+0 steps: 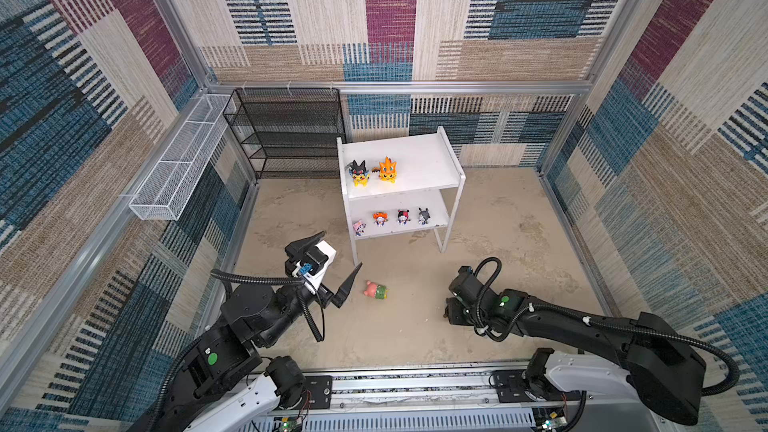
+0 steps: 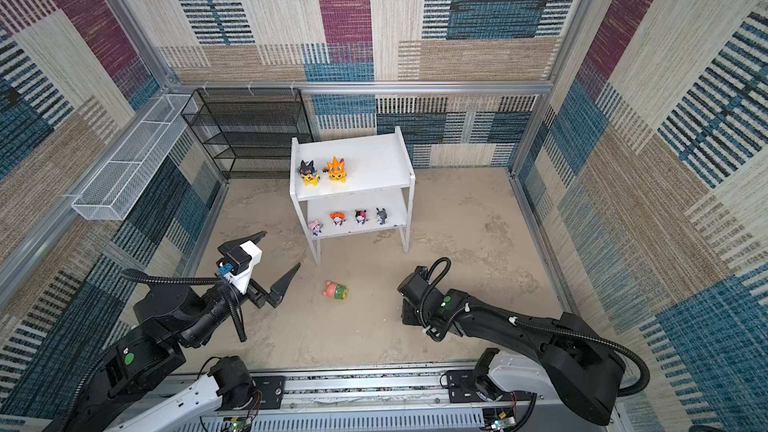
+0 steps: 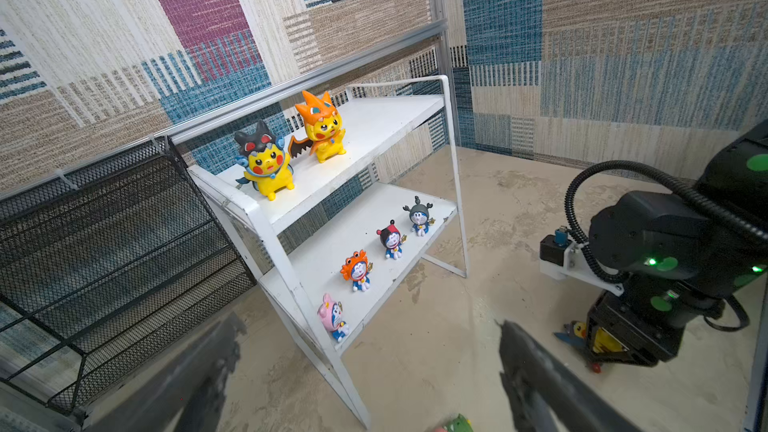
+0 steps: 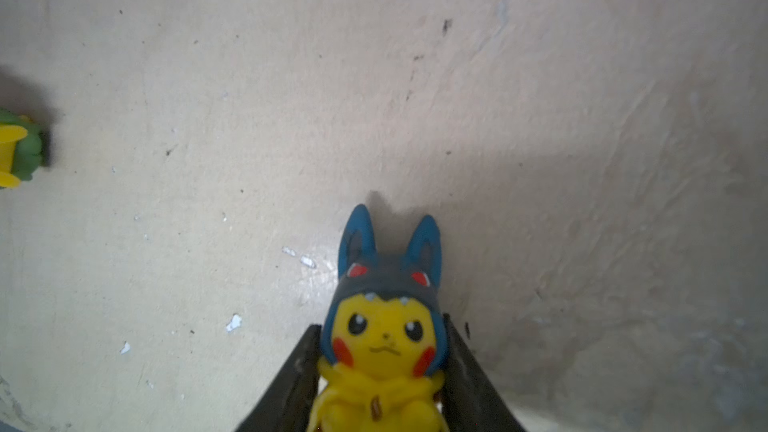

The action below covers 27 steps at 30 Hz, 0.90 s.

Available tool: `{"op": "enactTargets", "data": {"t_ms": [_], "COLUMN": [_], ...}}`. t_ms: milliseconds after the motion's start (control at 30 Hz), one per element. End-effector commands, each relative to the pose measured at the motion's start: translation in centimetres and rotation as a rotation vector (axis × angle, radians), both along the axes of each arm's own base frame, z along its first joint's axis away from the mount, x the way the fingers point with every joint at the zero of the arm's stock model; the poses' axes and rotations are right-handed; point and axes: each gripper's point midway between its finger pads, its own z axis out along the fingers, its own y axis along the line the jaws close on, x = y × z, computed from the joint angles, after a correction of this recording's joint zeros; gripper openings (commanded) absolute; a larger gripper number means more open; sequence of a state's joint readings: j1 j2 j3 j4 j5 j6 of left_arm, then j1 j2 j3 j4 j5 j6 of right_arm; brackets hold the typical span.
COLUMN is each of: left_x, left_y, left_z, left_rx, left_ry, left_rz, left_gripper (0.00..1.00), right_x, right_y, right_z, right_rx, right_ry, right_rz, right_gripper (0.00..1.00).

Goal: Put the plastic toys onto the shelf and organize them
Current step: 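Lower the right gripper onto the blue-hooded Pikachu on the floor and grasp it, then lift the blue-hooded Pikachu with the right gripper toward the left gripper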

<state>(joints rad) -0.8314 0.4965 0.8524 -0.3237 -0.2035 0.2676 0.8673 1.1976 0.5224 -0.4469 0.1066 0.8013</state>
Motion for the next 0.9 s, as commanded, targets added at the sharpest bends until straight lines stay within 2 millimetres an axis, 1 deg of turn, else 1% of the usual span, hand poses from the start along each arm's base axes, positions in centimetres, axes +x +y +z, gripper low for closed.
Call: {"op": "enactTargets", "data": {"t_ms": [0,167,233,300,333,433,500,533,633,767,800,867], "left_x": [0.0,-0.4,-0.8,-0.9,-1.0,-1.6,-2.1,-2.4,-3.2,-3.5,-3.5,-3.6], "left_y": [-0.3,-1.6,-2.2,-2.4,-2.5,-2.9,-3.3,-3.7,-5.0,-6.7,-7.1,-7.8], "left_z": [0.2,-0.5,-1.1,-1.9,-2.5,-4.3,-5.5,-6.2,-7.8,-9.2,-9.3,-9.6], "left_rx": [-0.017,0.014,0.037,0.055,0.060,0.059,0.044,0.031,-0.017,-0.082,-0.100,-0.126], "left_ry": [0.002,0.045,0.100,0.169,0.210,0.328,0.411,0.458,0.578,0.686,0.700,0.731], "left_rz": [-0.012,-0.083,-0.118,-0.126,-0.127,-0.148,-0.169,-0.181,-0.234,-0.276,-0.290,-0.305], "left_gripper": [0.99,0.99,0.99,0.99,0.99,0.99,0.99,0.99,0.99,0.98,0.94,0.92], "right_x": [0.6,0.5,0.0,-0.6,-0.7,-1.3,-2.2,-2.5,-3.0,-3.5,-3.6,-3.6], "right_y": [1.2,5.8,7.7,9.0,9.3,10.0,10.6,10.7,11.2,11.9,12.1,12.2], "right_z": [0.7,4.3,6.7,9.0,10.2,12.9,14.9,15.9,18.1,19.6,19.9,20.4], "right_rx": [0.000,0.137,0.223,0.288,0.315,0.364,0.402,0.420,0.457,0.480,0.486,0.493], "right_ry": [-0.056,-0.276,-0.417,-0.550,-0.619,-0.769,-0.867,-0.915,-0.998,-1.044,-1.053,-1.069], "right_rz": [0.066,0.339,0.456,0.547,0.577,0.666,0.731,0.751,0.791,0.823,0.828,0.828], "right_gripper": [0.36,0.34,0.34,0.35,0.35,0.34,0.34,0.34,0.34,0.33,0.33,0.32]}}
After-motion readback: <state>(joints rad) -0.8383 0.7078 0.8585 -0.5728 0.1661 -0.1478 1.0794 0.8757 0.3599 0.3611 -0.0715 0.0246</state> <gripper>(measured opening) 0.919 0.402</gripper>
